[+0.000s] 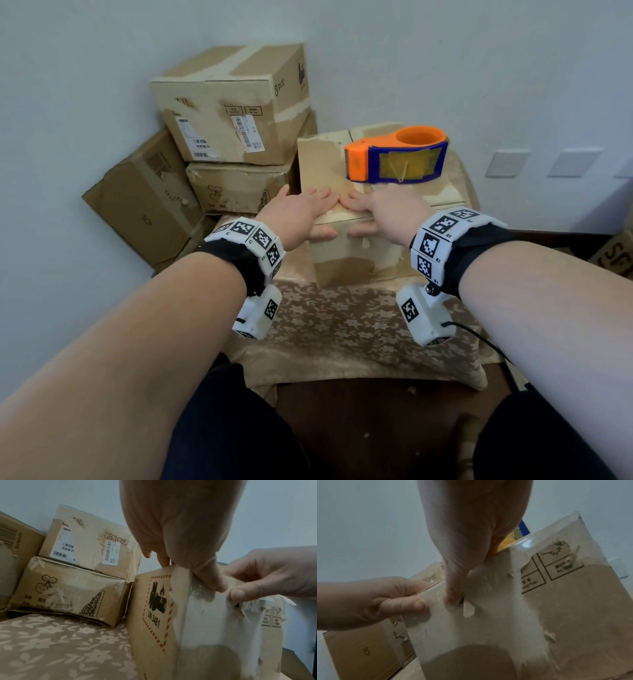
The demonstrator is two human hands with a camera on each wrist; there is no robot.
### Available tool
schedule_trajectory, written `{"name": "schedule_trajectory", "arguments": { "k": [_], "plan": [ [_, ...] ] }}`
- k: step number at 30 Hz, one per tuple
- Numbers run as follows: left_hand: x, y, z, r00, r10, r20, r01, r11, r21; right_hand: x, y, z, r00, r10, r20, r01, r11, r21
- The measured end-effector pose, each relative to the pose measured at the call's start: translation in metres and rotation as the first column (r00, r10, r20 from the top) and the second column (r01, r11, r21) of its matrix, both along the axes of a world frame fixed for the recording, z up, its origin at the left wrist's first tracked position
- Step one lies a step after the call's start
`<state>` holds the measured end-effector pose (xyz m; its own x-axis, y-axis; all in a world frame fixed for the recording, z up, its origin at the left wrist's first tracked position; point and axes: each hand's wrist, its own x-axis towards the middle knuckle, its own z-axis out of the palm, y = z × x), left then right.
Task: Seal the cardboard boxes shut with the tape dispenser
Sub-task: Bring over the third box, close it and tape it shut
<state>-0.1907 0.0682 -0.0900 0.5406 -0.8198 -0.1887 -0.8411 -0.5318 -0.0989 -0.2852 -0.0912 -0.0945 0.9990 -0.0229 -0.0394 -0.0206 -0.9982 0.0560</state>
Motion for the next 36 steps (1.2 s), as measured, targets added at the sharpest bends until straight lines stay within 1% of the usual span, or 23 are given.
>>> {"name": "schedule_trajectory", "arguments": {
  "k": [2,5,8,10,11,14,17,19,21,23,25,32,36],
  "plan": [
    [0.002,0.000,0.001,1.000,-0.005,-0.011,0.005,1.000,-0.003,0.000,-0.002,0.002,1.000,-0.004,-0.018,0.004,1.000,0.024],
    [0.011,0.005,0.008,1.000,0.009,-0.007,-0.009,1.000,0.026,-0.005,-0.007,0.010,1.000,-0.018,-0.008,0.019,0.979,0.202],
    [0.024,0.016,0.015,0.998,0.044,0.051,-0.049,0.992,0.112,-0.012,-0.014,0.014,0.994,-0.081,0.073,0.056,0.955,0.292],
    [0.028,0.018,0.019,0.996,0.057,0.074,-0.066,0.990,0.125,-0.017,-0.021,0.014,0.979,-0.138,0.150,0.080,0.938,0.338],
    [0.028,0.016,0.021,0.995,0.069,0.072,-0.077,0.991,0.108,-0.019,-0.025,0.014,0.968,-0.164,0.188,0.088,0.930,0.356],
    [0.019,0.003,0.022,0.994,0.108,0.031,-0.107,0.994,-0.028,-0.024,-0.032,0.013,0.947,-0.209,0.244,0.124,0.938,0.323],
    [0.003,-0.013,0.010,0.997,0.065,-0.028,-0.069,0.976,-0.205,-0.027,-0.036,0.008,0.938,-0.227,0.263,0.159,0.954,0.256],
    [-0.006,-0.023,-0.002,0.997,0.049,-0.064,-0.064,0.964,-0.256,-0.029,-0.040,0.002,0.933,-0.228,0.279,0.164,0.958,0.236],
    [-0.007,-0.030,-0.014,0.999,0.038,-0.028,-0.044,0.956,-0.291,-0.032,-0.043,-0.004,0.934,-0.219,0.283,0.153,0.959,0.239],
    [-0.005,-0.032,-0.023,0.999,0.027,0.047,-0.011,0.950,-0.311,-0.034,-0.043,-0.009,0.933,-0.211,0.292,0.140,0.960,0.243],
    [-0.003,-0.033,-0.027,0.996,0.037,0.079,-0.010,0.950,-0.311,-0.035,-0.043,-0.012,0.928,-0.201,0.315,0.128,0.963,0.237],
    [-0.005,-0.034,-0.029,0.993,0.073,0.095,-0.044,0.960,-0.278,-0.038,-0.044,-0.022,0.905,-0.196,0.377,0.111,0.965,0.237],
    [-0.008,-0.034,-0.028,0.993,0.084,0.085,-0.059,0.964,-0.260,-0.037,-0.044,-0.024,0.905,-0.203,0.373,0.122,0.966,0.229]
  ]
}}
